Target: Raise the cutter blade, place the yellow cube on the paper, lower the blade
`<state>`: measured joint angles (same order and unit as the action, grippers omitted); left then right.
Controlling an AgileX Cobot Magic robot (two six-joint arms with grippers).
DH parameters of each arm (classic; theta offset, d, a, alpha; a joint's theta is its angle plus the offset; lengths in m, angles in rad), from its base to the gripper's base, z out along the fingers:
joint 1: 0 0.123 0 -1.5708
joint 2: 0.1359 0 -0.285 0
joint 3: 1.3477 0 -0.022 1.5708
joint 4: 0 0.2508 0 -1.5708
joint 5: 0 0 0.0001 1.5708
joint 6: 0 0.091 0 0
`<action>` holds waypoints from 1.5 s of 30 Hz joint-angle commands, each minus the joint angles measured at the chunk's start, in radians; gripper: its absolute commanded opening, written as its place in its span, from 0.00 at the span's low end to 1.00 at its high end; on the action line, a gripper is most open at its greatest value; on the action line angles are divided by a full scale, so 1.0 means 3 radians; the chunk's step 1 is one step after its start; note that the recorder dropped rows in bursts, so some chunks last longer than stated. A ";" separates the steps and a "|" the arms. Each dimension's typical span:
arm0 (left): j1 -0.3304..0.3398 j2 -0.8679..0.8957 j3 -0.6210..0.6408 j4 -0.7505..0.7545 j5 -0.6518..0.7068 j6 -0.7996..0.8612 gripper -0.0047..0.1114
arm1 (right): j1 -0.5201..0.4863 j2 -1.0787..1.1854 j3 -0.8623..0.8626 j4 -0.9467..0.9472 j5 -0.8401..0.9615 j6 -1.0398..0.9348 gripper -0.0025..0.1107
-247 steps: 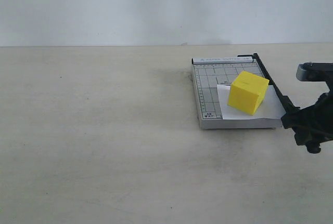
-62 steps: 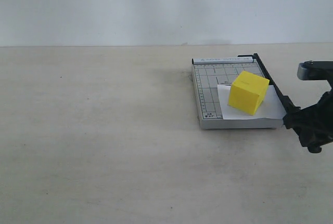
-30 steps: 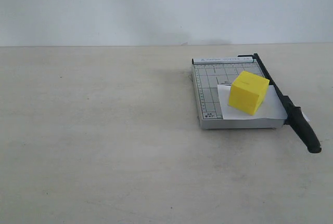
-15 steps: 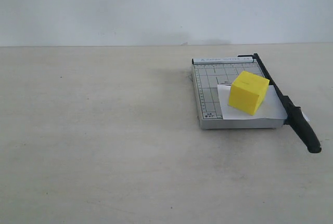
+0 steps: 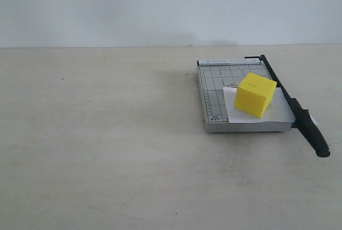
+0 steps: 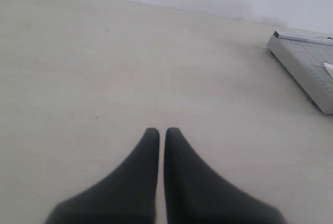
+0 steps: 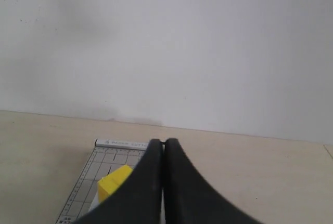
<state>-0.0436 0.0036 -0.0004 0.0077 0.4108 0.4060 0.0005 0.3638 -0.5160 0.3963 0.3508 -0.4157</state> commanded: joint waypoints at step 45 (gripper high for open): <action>-0.0003 -0.0012 0.0001 -0.0026 -0.0003 0.0018 0.08 | -0.0002 0.2373 -0.0415 -0.0058 0.0965 -0.0017 0.54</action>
<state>-0.0436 0.0036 -0.0004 0.0077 0.4108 0.4060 0.0005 1.0698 -0.6347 0.3883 0.6370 -0.4098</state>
